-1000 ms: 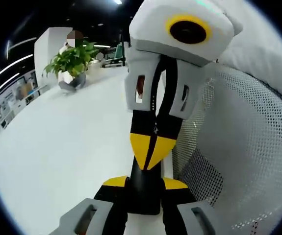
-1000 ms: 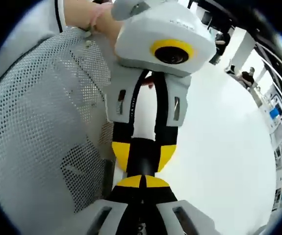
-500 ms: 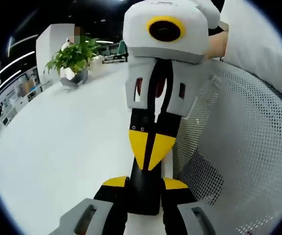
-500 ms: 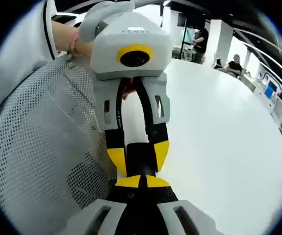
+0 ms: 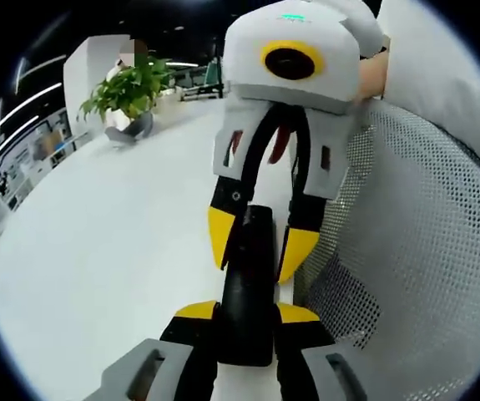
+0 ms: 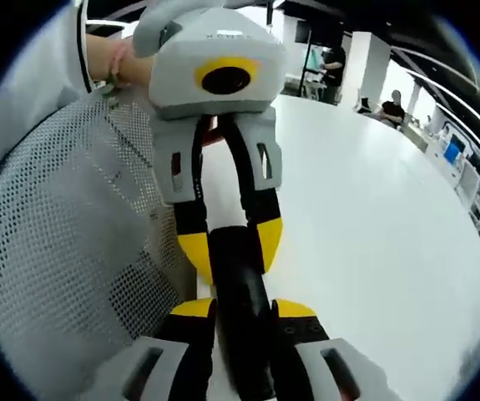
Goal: Press the specified remote control buttons in sequence, fully releasing each button before pressing the next.
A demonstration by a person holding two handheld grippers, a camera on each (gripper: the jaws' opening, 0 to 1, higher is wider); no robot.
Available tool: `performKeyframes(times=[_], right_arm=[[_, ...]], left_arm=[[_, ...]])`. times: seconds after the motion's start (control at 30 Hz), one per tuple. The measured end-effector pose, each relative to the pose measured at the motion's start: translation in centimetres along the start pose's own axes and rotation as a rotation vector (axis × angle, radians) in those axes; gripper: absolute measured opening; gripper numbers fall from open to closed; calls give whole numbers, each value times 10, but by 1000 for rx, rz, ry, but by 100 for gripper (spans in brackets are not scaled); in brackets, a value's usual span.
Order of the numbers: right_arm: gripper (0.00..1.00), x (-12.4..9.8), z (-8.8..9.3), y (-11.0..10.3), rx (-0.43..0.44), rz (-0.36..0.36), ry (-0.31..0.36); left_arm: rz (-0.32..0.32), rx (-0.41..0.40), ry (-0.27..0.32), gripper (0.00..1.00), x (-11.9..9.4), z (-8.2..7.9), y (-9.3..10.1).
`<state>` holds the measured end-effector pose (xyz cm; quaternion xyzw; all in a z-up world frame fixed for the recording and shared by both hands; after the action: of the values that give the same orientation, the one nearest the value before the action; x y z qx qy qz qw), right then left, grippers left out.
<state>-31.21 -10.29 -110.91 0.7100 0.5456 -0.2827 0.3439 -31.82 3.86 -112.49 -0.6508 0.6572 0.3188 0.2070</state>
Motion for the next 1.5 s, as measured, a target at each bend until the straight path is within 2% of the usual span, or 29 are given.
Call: performKeyframes(times=[0.1,0.2,0.3,0.53,0.57,0.67,0.7,0.8,0.9,0.97,1.03,1.2,1.33,1.37,1.4,1.5], right_arm=[[27,0,5,2,-16,17,-23],[24,-1,7,1,7,-18,-23],[23,-2,6,0,-14,-8,-25],[23,-1,7,2,9,-25,-20],[23,0,7,1,4,-22,-24],[22,0,6,1,-6,-22,-33],[22,0,6,0,0,-21,-34],[22,1,6,0,13,-12,-32],[22,1,6,0,13,-9,-31],[22,1,7,0,21,-8,-26],[22,1,7,0,22,-8,-23],[22,2,8,0,29,-5,-11],[23,2,8,0,37,-2,-1],[23,2,8,0,36,-2,-1],[23,2,8,0,36,-2,-1],[23,2,8,0,38,1,1]], left_arm=[[-8,-8,1,24,0,0,2],[-6,-6,-1,24,-2,0,3],[-3,-5,0,24,-2,0,4],[1,-14,7,25,-2,1,3],[5,-37,15,25,-3,1,2],[23,-215,72,25,-5,1,0],[39,-211,71,25,-7,1,-2],[35,-185,62,25,-12,0,-4],[1,-274,163,24,-31,-8,-3],[-15,-327,182,31,-40,-6,-2],[-67,-313,192,34,-53,-4,-1],[-159,-363,278,47,-78,0,12],[-265,-373,384,66,-93,0,21],[-314,-360,419,71,-99,0,23],[-396,-300,445,75,-105,-2,24],[-525,-224,455,94,-114,-4,28]])
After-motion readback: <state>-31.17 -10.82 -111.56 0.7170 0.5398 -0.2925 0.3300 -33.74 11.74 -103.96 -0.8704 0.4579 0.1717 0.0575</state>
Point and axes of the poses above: the point that each gripper's makers call its tool centre point, and the gripper's own axes: x roughly forward along the fingers, y roughly to its right, z roughly out of its underside, the point moved 10 cm from there along -x, roughly backward along the fingers, and after that the axes turned 11 degrees about z, right-handed, at the moved point
